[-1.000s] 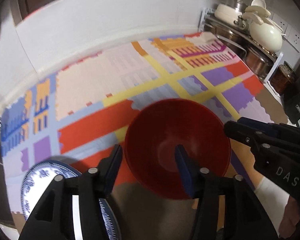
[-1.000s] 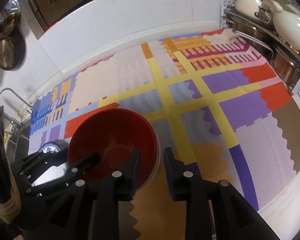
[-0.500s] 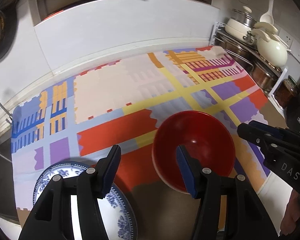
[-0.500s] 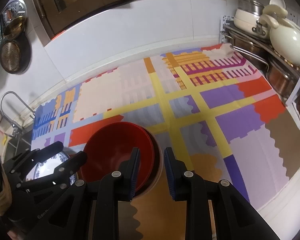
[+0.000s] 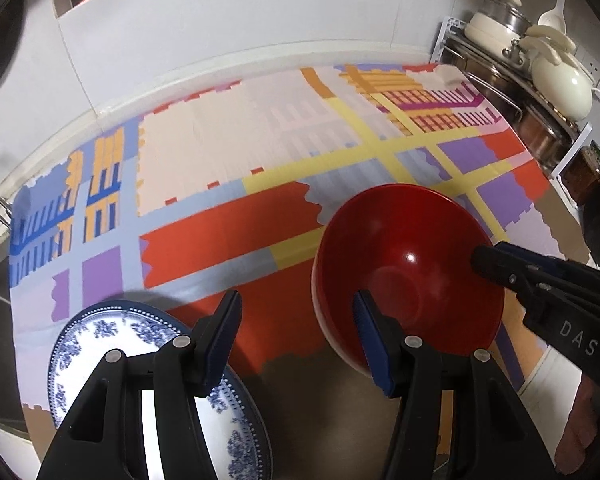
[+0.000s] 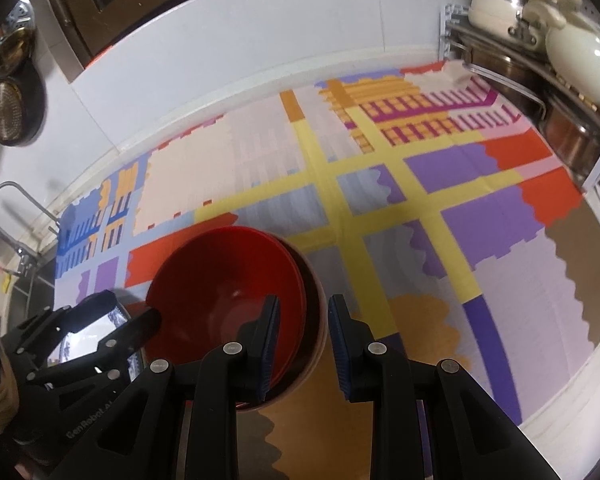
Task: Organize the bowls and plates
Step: 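Close the left gripper on the rim of the nested bowl stack and lift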
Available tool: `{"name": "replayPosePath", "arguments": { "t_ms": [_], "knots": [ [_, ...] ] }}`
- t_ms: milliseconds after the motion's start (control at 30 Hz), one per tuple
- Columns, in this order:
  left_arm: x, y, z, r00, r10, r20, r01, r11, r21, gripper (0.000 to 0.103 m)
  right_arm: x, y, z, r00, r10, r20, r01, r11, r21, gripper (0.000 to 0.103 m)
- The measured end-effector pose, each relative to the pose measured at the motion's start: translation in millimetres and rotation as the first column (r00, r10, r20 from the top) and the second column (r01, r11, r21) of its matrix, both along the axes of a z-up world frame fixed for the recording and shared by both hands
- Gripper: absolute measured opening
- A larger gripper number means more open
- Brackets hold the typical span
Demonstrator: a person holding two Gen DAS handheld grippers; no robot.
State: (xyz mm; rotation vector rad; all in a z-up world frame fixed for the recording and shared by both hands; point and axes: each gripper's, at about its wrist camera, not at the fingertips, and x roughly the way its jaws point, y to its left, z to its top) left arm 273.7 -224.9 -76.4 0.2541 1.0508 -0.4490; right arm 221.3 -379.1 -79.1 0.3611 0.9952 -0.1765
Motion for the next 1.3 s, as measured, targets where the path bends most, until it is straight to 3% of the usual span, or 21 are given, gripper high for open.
{"name": "replayPosePath", "arguments": {
  "t_ms": [300, 567, 767, 833, 1300],
  "knots": [
    [9, -13, -17, 0.999, 0.002, -0.039, 0.0, 1.0, 0.029, 0.054, 6, -4, -18, 0.999, -0.012, -0.036, 0.014, 0.999, 0.052, 0.026],
    [14, -21, -30, 0.995, 0.002, -0.099, 0.001, 1.0, 0.027, 0.042, 10, -7, -26, 0.997, -0.01, -0.071, 0.016, 0.997, 0.081, 0.026],
    [15, -21, -36, 0.99, -0.003, -0.14, 0.0, 1.0, -0.02, 0.038, 13, -7, -34, 0.995, -0.003, -0.099, 0.013, 0.995, 0.101, 0.026],
    [15, -22, -36, 0.988, -0.007, -0.152, 0.002, 0.999, -0.035, 0.029, 14, -6, -36, 0.994, 0.0, -0.106, 0.01, 0.995, 0.099, 0.026],
    [9, -27, -30, 0.987, 0.052, -0.154, -0.054, 0.998, -0.01, 0.028, 12, -6, -34, 0.991, -0.03, -0.132, 0.043, 0.994, 0.1, 0.024]
  ]
}}
